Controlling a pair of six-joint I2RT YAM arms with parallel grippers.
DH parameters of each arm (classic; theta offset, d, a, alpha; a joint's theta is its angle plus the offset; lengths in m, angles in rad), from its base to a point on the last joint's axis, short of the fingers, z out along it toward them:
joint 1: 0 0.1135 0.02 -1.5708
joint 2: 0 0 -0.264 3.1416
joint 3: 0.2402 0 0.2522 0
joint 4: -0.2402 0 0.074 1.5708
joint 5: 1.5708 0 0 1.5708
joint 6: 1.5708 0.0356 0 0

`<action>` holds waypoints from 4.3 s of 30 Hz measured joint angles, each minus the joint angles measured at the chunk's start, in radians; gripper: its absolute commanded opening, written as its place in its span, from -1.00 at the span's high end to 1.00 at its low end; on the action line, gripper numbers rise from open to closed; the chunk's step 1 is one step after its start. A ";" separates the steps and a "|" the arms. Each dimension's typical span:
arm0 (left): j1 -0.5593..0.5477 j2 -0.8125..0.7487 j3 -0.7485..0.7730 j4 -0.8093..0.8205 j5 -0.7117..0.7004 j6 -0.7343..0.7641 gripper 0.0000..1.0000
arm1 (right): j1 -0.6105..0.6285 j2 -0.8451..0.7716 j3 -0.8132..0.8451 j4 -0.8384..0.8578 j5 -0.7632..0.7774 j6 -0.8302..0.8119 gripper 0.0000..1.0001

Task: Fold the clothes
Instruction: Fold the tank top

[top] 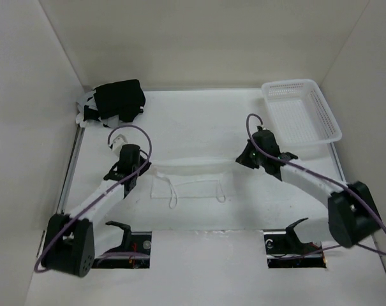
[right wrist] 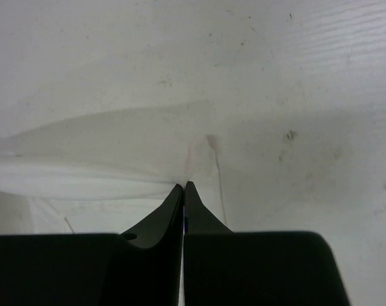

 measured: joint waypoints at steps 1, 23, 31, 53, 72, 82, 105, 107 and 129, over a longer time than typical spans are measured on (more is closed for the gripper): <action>0.011 0.069 0.011 0.039 0.008 -0.001 1.00 | -0.019 0.074 0.032 0.023 -0.020 -0.005 0.99; 0.042 -0.057 -0.109 0.245 0.100 -0.035 0.97 | -0.036 0.056 -0.087 0.197 -0.068 -0.037 0.96; 0.097 -0.095 -0.194 0.222 0.134 -0.043 0.97 | 0.103 -0.044 -0.215 0.194 -0.002 0.001 0.90; 0.127 -0.190 -0.254 0.213 0.113 -0.068 0.28 | 0.208 -0.163 -0.243 0.138 0.083 0.060 0.59; -0.582 0.450 0.059 0.479 -0.092 -0.106 0.37 | 0.159 0.214 -0.084 0.246 0.064 -0.014 0.78; -0.536 0.394 0.008 0.507 -0.093 -0.131 0.37 | 0.158 0.117 -0.197 0.329 0.076 0.047 0.10; -0.357 -0.042 -0.055 0.401 -0.094 -0.113 0.35 | 0.145 0.264 -0.280 0.646 -0.079 0.270 0.91; -0.352 -0.060 -0.055 0.392 -0.096 -0.109 0.35 | 0.145 0.221 -0.303 0.618 -0.067 0.276 0.94; -0.234 -0.268 -0.055 0.262 -0.056 -0.069 0.32 | 0.390 0.277 0.406 -0.021 0.121 0.065 0.87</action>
